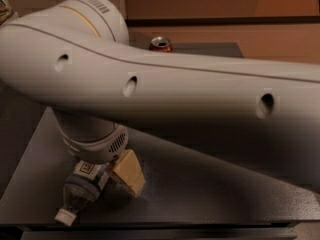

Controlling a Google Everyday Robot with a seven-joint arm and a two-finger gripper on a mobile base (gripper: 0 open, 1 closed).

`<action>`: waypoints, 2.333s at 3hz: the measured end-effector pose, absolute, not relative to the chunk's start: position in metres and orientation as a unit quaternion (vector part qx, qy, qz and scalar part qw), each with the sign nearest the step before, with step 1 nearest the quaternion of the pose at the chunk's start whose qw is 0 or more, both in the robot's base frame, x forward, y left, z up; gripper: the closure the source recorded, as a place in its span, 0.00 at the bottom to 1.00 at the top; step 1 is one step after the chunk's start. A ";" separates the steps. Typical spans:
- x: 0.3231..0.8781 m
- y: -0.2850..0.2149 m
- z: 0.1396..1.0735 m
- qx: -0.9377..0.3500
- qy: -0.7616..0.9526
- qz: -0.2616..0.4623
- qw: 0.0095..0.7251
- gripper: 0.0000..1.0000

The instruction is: Pick blue plastic bottle

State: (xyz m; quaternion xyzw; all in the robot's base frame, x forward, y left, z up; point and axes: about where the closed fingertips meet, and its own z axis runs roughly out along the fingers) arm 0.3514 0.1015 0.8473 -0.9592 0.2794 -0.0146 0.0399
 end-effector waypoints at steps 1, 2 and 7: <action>0.352 0.101 0.848 -0.960 0.276 -0.012 0.041 0.40; 0.353 0.101 0.853 -0.960 0.275 -0.011 0.047 0.64; 0.406 0.101 0.980 -0.940 0.302 -0.041 0.155 1.00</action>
Offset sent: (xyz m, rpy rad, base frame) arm 0.0060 -0.0033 0.0044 0.0173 0.0176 0.0083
